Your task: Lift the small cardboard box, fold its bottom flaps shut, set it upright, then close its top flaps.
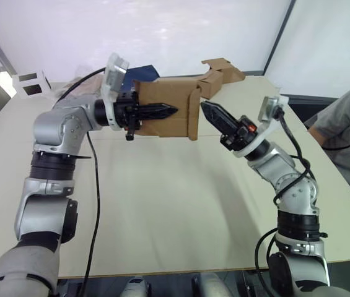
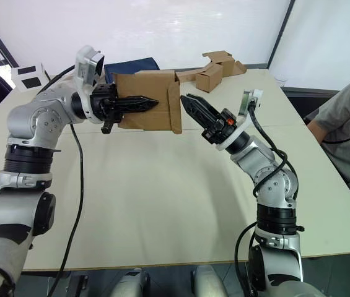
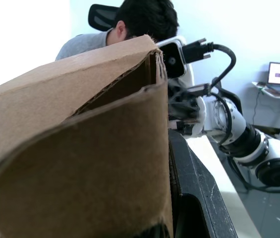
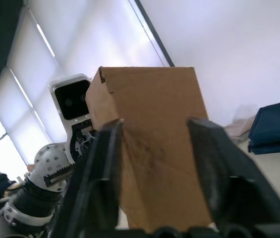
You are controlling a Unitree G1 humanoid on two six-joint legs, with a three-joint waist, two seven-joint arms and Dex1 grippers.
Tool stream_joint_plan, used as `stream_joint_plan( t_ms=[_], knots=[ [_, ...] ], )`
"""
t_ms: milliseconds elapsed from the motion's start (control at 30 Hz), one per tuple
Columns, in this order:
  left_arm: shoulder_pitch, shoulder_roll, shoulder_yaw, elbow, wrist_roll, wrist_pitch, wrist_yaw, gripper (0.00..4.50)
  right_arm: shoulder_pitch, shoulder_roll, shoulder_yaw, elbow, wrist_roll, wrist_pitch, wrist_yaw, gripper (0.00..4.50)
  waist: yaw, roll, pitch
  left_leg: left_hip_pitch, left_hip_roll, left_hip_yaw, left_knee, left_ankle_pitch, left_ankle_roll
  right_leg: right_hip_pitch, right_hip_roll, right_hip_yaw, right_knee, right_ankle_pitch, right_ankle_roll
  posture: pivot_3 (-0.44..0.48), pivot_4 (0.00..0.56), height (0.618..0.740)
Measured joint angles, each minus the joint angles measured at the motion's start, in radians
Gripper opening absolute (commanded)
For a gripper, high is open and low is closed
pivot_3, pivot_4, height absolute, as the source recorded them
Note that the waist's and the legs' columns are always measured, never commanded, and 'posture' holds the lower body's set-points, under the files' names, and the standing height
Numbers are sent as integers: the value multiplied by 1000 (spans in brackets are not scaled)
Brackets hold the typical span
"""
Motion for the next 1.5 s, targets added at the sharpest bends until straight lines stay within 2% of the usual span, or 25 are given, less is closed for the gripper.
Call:
stream_joint_plan(
  t_ms=[333, 533, 633, 733, 1333, 1500],
  knots=[
    [-1, -1, 5, -2, -21, 14, 15, 0, 29, 9, 5, -13, 46, 20, -19, 2631, 0, 0, 0, 0, 0, 0, 0, 0, 0, 0, 0, 0, 0, 0, 0, 0, 150, 740],
    [-1, 4, 24, -6, -61, 61, 15, 0, 51, 65, 1, -22, 109, 21, -56, 2631, 0, 0, 0, 0, 0, 0, 0, 0, 0, 0, 0, 0, 0, 0, 0, 0, 150, 740],
    [-2, 12, 32, -21, -68, 78, 14, 0, 51, 84, 0, -22, 120, 14, -74, 1861, 0, 0, 0, 0, 0, 0, 0, 0, 0, 0, 0, 0, 0, 0, 0, 0, 150, 740],
    [-2, 14, 32, -22, -68, 80, 15, 0, 51, 93, 1, -22, 119, -1, -82, 702, 1, 0, 0, 0, 0, 0, 0, 0, 0, 0, 0, 0, 0, 0, 0, 0, 150, 740],
    [-2, 13, 32, -30, -68, 95, 18, 0, 50, 120, 0, -21, 180, -20, -101, 702, 0, 0, 0, 0, 0, 0, 0, 0, 0, 0, 0, 0, 0, 0, 0, 0, 150, 740],
    [-2, 7, 32, -30, -67, 85, 25, 0, 50, 172, 10, -21, 193, -27, -121, 702, 0, 0, 0, 0, 0, 0, 0, 0, 0, 0, 0, 0, 0, 0, 0, 0, 150, 740]
  ],
)
